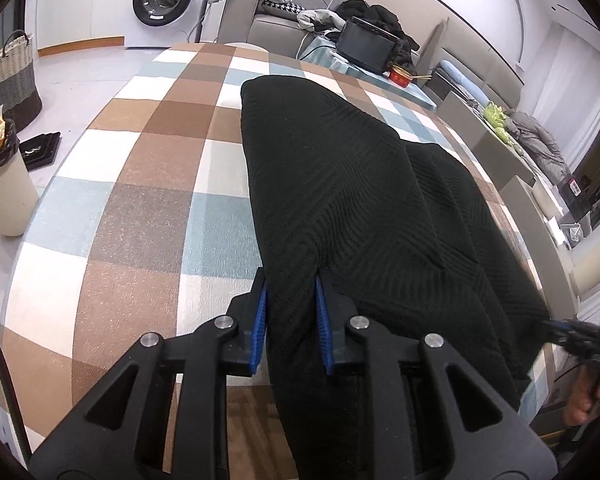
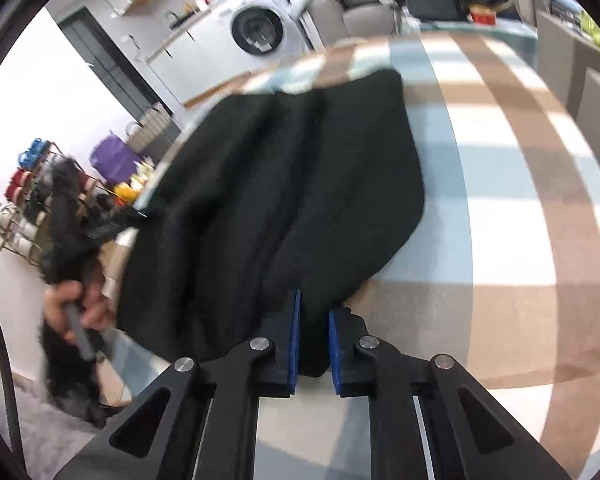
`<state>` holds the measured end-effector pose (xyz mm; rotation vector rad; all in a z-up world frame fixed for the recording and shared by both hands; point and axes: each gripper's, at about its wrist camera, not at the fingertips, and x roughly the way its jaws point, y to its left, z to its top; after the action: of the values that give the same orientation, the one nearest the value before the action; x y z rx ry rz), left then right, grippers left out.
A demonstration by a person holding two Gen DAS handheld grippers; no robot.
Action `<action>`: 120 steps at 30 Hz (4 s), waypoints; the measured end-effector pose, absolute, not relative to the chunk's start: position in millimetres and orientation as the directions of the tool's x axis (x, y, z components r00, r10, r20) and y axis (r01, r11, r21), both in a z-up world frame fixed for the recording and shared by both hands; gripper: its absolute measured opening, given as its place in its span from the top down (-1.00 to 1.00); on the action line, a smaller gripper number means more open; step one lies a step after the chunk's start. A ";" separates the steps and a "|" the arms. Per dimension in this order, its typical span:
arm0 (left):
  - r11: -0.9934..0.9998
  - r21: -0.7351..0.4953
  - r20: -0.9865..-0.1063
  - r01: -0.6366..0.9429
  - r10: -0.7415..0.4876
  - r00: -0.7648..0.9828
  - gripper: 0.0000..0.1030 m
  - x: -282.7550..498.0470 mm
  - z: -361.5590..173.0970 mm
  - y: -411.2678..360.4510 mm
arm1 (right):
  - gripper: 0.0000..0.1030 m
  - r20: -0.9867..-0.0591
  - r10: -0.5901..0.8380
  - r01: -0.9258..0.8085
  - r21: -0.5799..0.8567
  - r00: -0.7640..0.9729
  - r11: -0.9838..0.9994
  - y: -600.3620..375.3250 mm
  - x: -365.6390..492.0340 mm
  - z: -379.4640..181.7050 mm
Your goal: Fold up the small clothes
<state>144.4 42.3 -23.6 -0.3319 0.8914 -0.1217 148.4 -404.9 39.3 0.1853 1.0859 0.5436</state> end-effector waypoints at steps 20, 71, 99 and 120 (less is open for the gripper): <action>0.948 -0.314 -0.746 -0.055 -0.211 0.632 0.63 124.6 -13.9 42.8 | 0.21 -0.848 0.373 -0.319 0.259 0.377 0.912 -399.7 132.3 43.3; 0.945 -0.311 -0.728 0.098 -0.303 0.615 -0.36 118.1 1.0 1.3 | 0.90 -0.824 0.351 -0.287 0.240 0.445 0.928 -370.3 242.7 40.7; 0.958 -0.274 -0.761 0.080 -0.267 0.591 -0.36 118.7 -12.3 3.5 | 0.14 -0.776 0.500 -0.370 0.367 0.383 0.853 -347.1 278.4 45.2; 0.966 -0.259 -0.787 0.028 -0.228 0.574 -0.37 138.8 -27.7 10.1 | 0.11 -0.798 0.466 -0.293 0.374 0.382 0.880 -373.1 275.9 40.2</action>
<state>138.8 10.1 -27.7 -0.2279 0.9501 -0.1515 275.9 -373.1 40.2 0.1822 1.0757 0.4877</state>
